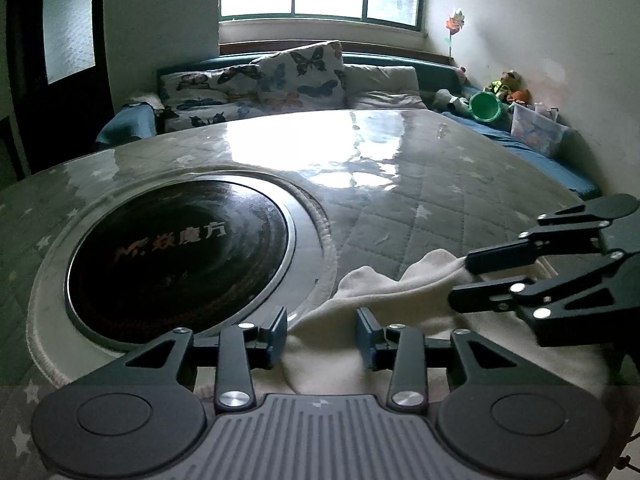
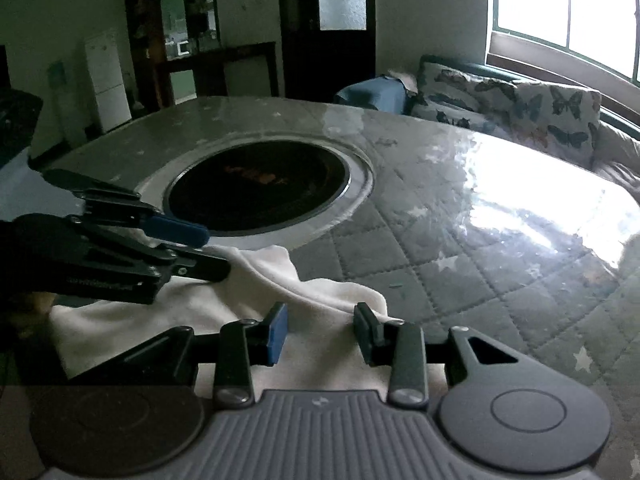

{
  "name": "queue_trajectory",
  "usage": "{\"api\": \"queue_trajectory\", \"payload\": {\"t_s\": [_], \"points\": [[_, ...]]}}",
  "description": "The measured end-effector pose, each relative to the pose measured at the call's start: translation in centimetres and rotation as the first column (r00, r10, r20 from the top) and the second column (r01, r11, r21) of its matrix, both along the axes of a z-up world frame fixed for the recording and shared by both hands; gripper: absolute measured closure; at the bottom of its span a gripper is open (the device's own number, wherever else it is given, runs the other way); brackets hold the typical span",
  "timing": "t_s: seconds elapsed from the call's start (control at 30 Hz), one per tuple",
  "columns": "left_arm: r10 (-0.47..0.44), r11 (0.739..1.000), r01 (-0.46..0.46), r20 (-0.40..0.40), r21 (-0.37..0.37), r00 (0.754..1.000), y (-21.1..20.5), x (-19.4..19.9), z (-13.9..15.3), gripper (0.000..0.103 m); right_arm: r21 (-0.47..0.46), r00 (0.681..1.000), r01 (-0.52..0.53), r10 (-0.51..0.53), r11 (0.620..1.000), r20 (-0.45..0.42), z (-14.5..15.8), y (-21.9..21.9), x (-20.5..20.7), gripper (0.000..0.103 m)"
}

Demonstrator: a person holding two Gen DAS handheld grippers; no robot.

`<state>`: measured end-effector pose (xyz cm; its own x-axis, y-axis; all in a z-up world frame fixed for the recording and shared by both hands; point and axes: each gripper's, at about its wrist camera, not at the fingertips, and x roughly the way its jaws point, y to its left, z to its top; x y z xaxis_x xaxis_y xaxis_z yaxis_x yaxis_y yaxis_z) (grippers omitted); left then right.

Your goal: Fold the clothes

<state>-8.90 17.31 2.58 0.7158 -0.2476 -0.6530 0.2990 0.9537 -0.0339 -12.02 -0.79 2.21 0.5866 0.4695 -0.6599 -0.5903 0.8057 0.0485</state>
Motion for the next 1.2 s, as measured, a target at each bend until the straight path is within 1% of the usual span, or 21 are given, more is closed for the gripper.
{"api": "queue_trajectory", "payload": {"t_s": [0.07, 0.13, 0.17, 0.2, 0.23, 0.27, 0.4, 0.6, 0.63, 0.7, 0.9, 0.97, 1.1, 1.2], "points": [[0.005, 1.000, -0.005, -0.002, -0.001, 1.000, -0.1, -0.4, 0.1, 0.060, 0.007, 1.000, -0.007, 0.007, 1.000, 0.009, 0.4, -0.3, -0.5, 0.061], [0.010, 1.000, -0.010, -0.004, -0.003, 1.000, -0.2, -0.9, 0.3, 0.059, 0.026, 1.000, -0.012, 0.012, 1.000, 0.011, 0.6, -0.7, -1.3, 0.060], [0.013, 1.000, -0.013, -0.005, -0.003, 1.000, -0.3, -1.2, 0.4, 0.059, 0.034, 1.000, -0.016, 0.016, 0.999, 0.013, 0.7, -0.8, -1.8, 0.058], [0.016, 1.000, -0.016, -0.007, -0.004, 1.000, -0.4, -1.4, 0.4, 0.059, 0.040, 1.000, -0.020, 0.019, 0.999, 0.017, 0.7, -0.9, -2.3, 0.055], [0.018, 1.000, -0.018, -0.008, -0.005, 1.000, -0.4, -1.7, 0.5, 0.059, 0.043, 1.000, -0.022, 0.022, 0.999, 0.020, 0.8, -0.9, -2.8, 0.047], [0.020, 1.000, -0.020, -0.008, -0.003, 1.000, -0.5, -2.0, 0.6, 0.059, 0.045, 0.999, -0.026, 0.025, 0.999, 0.024, 0.8, -0.9, -3.2, 0.045], [0.023, 1.000, -0.023, 0.004, 0.020, 1.000, -1.1, -3.5, 0.8, 0.058, 0.055, 0.998, -0.043, 0.041, 0.998, 0.038, 0.6, -1.0, -4.8, 0.044], [0.042, 0.999, -0.042, 0.012, 0.030, 0.999, -1.7, -5.4, 0.8, 0.056, 0.068, 0.999, -0.038, 0.035, 0.997, 0.036, 0.0, -1.1, -6.0, 0.043], [0.045, 0.998, -0.046, 0.016, 0.030, 0.999, -1.7, -5.8, 0.8, 0.056, 0.065, 0.999, -0.038, 0.035, 0.997, 0.039, -0.2, -1.1, -6.3, 0.042], [0.049, 0.998, -0.049, 0.022, 0.031, 0.999, -1.8, -6.7, 0.7, 0.054, 0.055, 0.998, -0.041, 0.038, 0.998, 0.053, -0.4, -1.2, -7.2, 0.036], [0.061, 0.996, -0.063, 0.041, 0.059, 0.997, -2.1, -9.0, 0.2, 0.053, 0.062, 0.996, -0.033, 0.028, 0.998, 0.085, -0.6, -1.9, -8.8, 0.033], [0.065, 0.996, -0.067, 0.042, 0.058, 0.997, -2.1, -9.4, 0.0, 0.051, 0.076, 0.996, -0.029, 0.022, 0.997, 0.087, -0.6, -2.3, -9.3, 0.031], [0.073, 0.996, -0.074, 0.033, 0.051, 0.997, -1.8, -9.8, -0.4, 0.051, 0.082, 0.995, -0.023, 0.015, 0.996, 0.095, -0.9, -2.9, -9.9, 0.029], [0.080, 0.995, -0.081, 0.024, 0.052, 0.996, -1.7, -9.7, -0.3, 0.051, 0.087, 0.994, -0.016, 0.006, 0.996, 0.107, -0.6, -3.3, -10.3, 0.028]]}}
